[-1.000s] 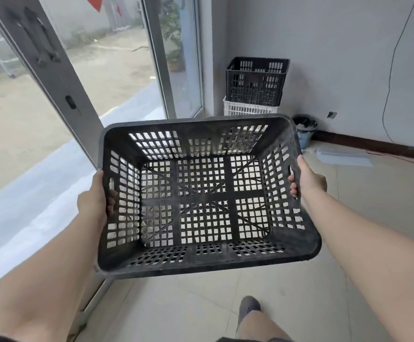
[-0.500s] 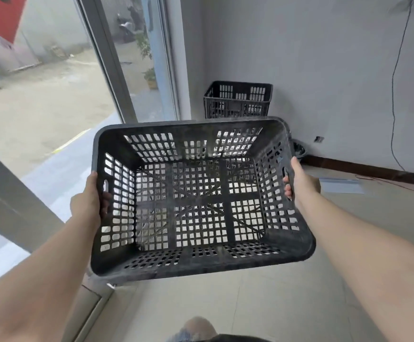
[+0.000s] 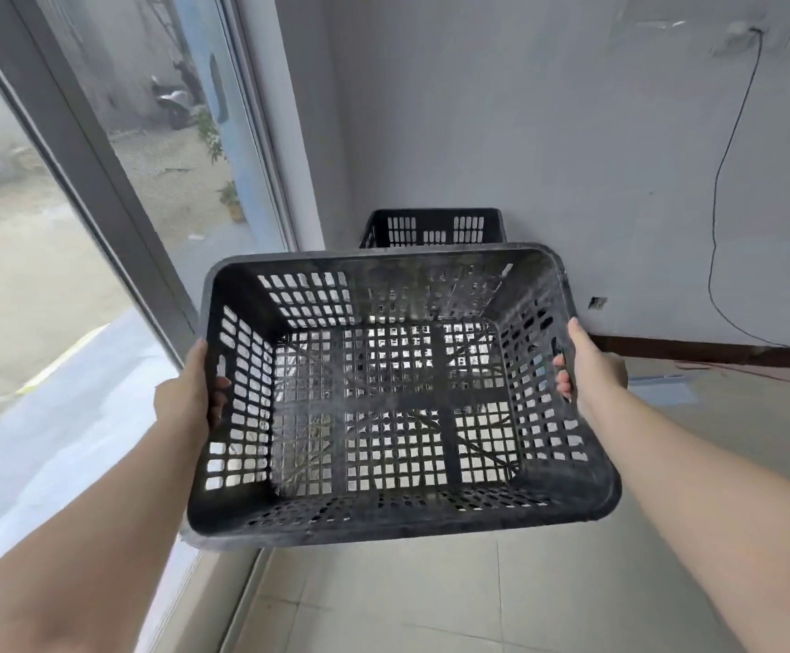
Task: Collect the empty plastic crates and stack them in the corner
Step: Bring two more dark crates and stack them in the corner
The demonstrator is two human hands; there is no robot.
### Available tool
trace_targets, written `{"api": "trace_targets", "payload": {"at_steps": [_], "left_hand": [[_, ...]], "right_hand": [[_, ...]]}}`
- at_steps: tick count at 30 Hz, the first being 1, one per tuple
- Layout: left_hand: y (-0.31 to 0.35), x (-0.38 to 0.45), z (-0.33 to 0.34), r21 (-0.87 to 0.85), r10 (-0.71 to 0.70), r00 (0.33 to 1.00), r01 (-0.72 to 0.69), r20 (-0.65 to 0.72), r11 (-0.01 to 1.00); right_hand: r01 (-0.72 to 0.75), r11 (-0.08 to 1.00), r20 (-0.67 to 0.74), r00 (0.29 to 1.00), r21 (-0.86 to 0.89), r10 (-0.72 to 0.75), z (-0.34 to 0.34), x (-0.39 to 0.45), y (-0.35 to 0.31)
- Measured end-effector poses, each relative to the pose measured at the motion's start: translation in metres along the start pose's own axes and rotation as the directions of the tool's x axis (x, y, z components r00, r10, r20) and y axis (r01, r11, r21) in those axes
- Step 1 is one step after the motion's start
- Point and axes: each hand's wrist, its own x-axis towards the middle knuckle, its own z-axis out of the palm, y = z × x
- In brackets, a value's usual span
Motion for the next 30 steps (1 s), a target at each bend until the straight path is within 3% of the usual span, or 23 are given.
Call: {"api": "trace_targets", "payload": {"at_steps": [14, 21, 30], "left_hand": [[0.096, 0.191, 0.188, 0.066, -0.011, 0.988, 0.000, 0.157, 0.998], [0.152, 0.248, 0.286, 0.032, 0.080, 0.988, -0.085, 0.130, 0.996], [0.209, 0.332, 0.386, 0.036, 0.077, 0.985, -0.083, 0.153, 0.996]], "right_hand": [[-0.008, 1.000, -0.064, 0.998, 0.027, 0.010, 0.134, 0.167, -0.094], [0.075, 0.997, -0.067, 0.995, 0.029, -0.073, 0.191, 0.254, -0.165], [0.132, 0.990, -0.140, 0.980, -0.051, -0.138, 0.258, 0.338, -0.232]]}}
